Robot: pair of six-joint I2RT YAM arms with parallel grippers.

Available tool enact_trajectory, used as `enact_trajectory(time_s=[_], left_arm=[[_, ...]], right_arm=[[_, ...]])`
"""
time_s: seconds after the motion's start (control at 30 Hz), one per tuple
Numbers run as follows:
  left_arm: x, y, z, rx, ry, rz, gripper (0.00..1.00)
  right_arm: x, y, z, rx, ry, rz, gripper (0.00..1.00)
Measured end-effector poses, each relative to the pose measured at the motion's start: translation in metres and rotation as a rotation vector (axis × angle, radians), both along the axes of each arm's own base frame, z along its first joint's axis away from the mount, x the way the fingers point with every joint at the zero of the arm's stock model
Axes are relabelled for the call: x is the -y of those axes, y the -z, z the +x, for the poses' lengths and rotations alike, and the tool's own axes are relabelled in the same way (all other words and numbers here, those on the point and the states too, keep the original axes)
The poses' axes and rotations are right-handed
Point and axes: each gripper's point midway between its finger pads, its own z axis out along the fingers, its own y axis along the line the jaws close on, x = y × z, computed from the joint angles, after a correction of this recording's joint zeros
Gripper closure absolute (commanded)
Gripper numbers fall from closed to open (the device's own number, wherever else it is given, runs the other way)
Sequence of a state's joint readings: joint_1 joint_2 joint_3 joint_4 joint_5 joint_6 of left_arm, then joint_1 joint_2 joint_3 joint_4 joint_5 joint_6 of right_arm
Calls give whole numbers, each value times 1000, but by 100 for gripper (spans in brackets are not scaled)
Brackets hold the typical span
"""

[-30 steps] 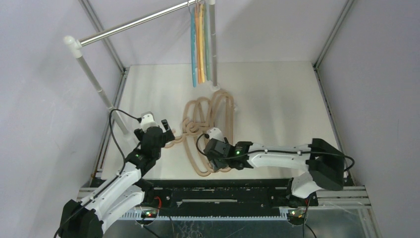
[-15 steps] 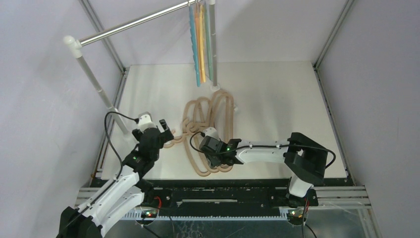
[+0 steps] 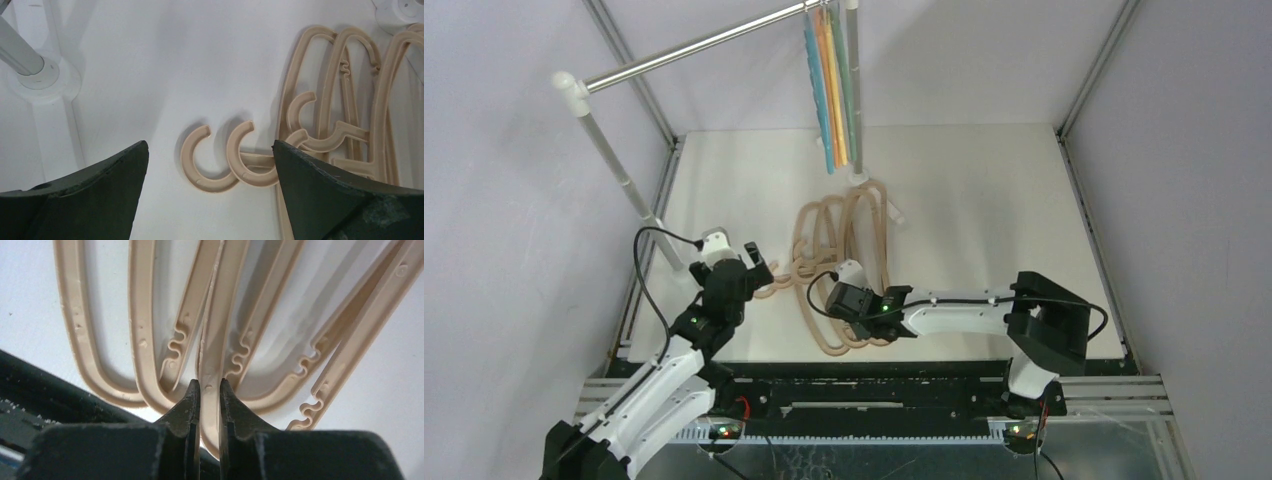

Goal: Organize the hangers

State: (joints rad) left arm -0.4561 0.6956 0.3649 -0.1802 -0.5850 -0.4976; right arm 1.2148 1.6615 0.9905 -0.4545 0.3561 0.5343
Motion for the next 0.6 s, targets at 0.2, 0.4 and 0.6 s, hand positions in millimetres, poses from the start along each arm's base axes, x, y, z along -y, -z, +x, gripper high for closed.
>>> enact_trajectory(time_s=[0.2,0.4,0.6], left_arm=[[-3,-2,-1,6,-12,3,1],[-3,-3,-2,13,-17,-7,0],[-3,-6,-2,22,-20,-18,1]], right_arm=[[6,-36,-5,26,-6,53,87],[13,-92,2,59,18,212,87],[23,-123,12,2,72,355,88]])
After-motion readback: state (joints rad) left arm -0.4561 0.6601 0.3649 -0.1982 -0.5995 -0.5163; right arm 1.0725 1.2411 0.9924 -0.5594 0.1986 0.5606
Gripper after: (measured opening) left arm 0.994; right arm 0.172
